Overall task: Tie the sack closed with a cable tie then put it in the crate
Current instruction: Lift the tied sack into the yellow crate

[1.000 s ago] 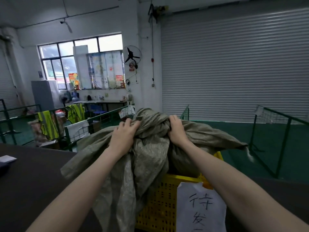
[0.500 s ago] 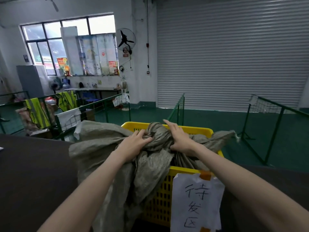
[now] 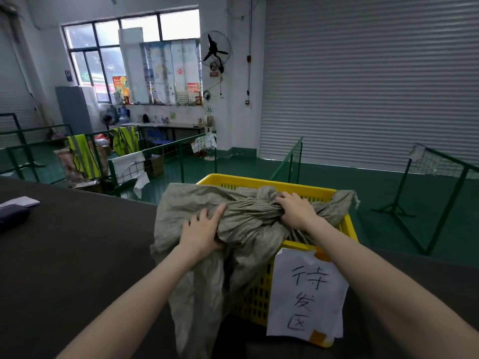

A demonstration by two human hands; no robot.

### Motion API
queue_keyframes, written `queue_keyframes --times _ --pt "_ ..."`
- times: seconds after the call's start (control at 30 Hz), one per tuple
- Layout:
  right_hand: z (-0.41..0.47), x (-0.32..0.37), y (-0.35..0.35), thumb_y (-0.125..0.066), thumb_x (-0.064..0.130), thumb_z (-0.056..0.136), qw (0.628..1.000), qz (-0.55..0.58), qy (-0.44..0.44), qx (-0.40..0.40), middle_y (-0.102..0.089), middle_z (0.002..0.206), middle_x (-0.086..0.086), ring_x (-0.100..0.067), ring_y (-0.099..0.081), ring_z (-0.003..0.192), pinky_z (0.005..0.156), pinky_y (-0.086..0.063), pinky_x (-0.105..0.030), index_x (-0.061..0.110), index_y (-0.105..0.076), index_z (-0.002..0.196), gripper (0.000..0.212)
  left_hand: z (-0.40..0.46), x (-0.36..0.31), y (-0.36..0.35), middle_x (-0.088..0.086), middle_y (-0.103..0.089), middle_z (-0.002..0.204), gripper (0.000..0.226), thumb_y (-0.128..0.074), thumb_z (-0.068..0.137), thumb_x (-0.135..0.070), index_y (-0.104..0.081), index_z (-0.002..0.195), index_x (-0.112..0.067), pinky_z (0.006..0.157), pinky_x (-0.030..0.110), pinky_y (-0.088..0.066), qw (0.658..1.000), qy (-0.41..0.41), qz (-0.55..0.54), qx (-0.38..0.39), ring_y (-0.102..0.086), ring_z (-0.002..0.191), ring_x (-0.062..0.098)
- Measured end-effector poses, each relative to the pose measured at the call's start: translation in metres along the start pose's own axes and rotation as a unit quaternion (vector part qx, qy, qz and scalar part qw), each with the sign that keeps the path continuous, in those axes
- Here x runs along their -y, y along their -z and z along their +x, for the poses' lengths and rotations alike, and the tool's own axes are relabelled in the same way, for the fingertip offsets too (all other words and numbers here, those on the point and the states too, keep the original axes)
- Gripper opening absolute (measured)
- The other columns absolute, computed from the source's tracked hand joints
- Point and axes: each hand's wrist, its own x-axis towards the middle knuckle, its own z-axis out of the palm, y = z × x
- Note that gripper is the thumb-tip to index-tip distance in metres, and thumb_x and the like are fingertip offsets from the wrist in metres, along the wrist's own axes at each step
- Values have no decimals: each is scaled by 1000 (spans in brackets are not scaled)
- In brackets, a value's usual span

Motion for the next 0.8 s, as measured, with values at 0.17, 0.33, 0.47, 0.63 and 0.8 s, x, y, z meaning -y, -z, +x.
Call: queue_keyframes --times 0.17,0.33,0.47,0.63,0.8 --pt "-16 -10 16 -57 38 87 979 131 5 158 -10 159 -10 -29 -14 145 114 -24 -44 9 -20 148 77 23 22 32 6 -51 137 64 -57 85 -20 -30 143 -28 91 45 -46 995 -90 19 45 -50 121 31" --pt "-27 -13 15 -59 72 70 973 123 -25 193 2 161 -8 -29 1 147 119 -12 -50 10 -9 151 114 63 17 79 3 -54 137 47 -62 85 -18 -52 130 -27 102 40 -42 974 -163 -1 155 -50 125 27" --pt "-26 5 2 -61 63 76 993 82 -40 76 -29 148 -11 -38 -22 136 109 -32 -53 8 -39 138 85 85 -11 107 16 -53 129 38 -45 95 -16 -45 131 -25 83 43 -43 981 -139 127 47 -54 115 37" --pt "-19 21 16 -56 24 90 998 24 -65 -15 -51 119 -16 -38 -46 114 83 -46 -45 2 -56 108 29 96 -47 114 19 -57 124 50 -44 91 1 -28 138 -7 79 45 -46 982 -92 142 -83 -57 111 38" --pt "1 27 35 -47 8 88 970 103 -171 -140 -59 112 -21 -41 -56 107 81 -46 -41 0 -57 104 20 109 -58 134 20 -60 111 58 -47 86 8 -27 136 -11 69 51 -47 948 -127 -57 -286 -63 90 46"
